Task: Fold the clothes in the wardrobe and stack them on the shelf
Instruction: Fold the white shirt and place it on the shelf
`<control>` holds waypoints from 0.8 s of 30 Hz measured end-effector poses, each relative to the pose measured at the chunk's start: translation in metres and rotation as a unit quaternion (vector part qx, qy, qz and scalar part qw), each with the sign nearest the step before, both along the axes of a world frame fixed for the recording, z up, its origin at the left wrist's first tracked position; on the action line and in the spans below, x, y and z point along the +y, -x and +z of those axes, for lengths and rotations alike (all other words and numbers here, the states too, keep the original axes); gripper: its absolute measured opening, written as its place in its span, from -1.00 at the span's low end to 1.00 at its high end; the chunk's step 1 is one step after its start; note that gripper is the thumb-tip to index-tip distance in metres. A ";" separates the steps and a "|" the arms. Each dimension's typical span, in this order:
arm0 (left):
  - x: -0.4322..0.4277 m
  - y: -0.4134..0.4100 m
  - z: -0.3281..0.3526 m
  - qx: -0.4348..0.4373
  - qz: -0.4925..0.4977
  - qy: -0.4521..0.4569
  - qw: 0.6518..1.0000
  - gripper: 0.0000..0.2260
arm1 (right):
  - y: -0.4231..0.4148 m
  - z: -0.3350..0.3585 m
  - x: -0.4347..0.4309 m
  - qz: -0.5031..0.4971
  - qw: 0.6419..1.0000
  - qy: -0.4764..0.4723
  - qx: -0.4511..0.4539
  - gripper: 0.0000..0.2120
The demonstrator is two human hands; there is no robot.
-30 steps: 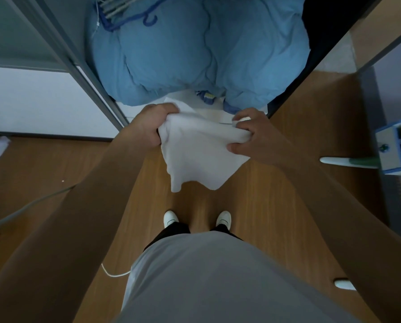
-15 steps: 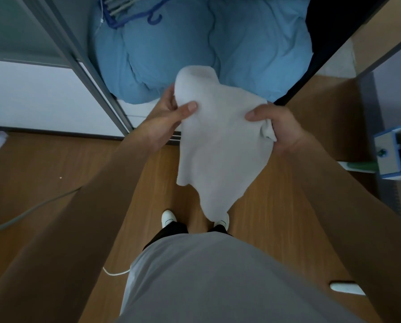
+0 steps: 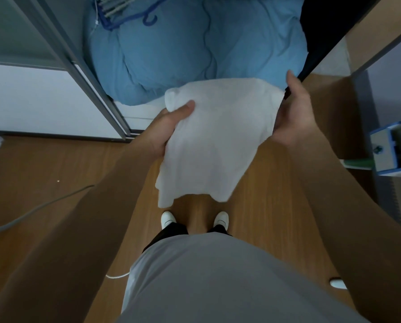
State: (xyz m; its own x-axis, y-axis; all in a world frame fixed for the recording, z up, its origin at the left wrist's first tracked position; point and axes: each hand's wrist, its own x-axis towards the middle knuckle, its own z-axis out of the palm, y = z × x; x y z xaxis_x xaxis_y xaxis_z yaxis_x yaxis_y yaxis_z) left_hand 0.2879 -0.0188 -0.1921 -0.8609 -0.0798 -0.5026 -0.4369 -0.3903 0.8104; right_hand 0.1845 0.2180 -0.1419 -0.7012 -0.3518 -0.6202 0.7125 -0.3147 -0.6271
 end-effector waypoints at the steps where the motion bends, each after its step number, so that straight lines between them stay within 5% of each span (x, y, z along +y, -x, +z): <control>1: 0.002 0.001 0.004 0.001 0.011 -0.016 1.000 -0.71 | -0.004 -0.007 0.001 0.027 1.000 0.015 -0.002 -0.39; 6: -0.005 -0.001 0.013 -0.030 0.038 -0.079 0.996 -0.60 | -0.033 -0.044 -0.007 0.169 0.981 -0.069 0.063 -0.44; 9: -0.009 -0.001 0.014 -0.024 0.081 -0.090 0.992 -0.78 | -0.040 -0.049 -0.014 0.177 0.975 -0.066 0.120 -0.49; 18: -0.032 -0.005 -0.004 -0.074 0.174 -0.077 0.979 -0.66 | -0.045 -0.043 -0.036 0.032 0.976 -0.086 0.195 -0.46; 22: -0.064 -0.021 -0.017 -0.039 0.092 0.002 0.995 -0.57 | -0.039 -0.033 -0.049 0.050 0.963 -0.154 0.214 -0.71; 24: -0.074 -0.024 -0.019 -0.015 0.026 0.065 0.997 -0.31 | -0.035 -0.028 -0.057 0.063 0.958 -0.176 0.215 -0.71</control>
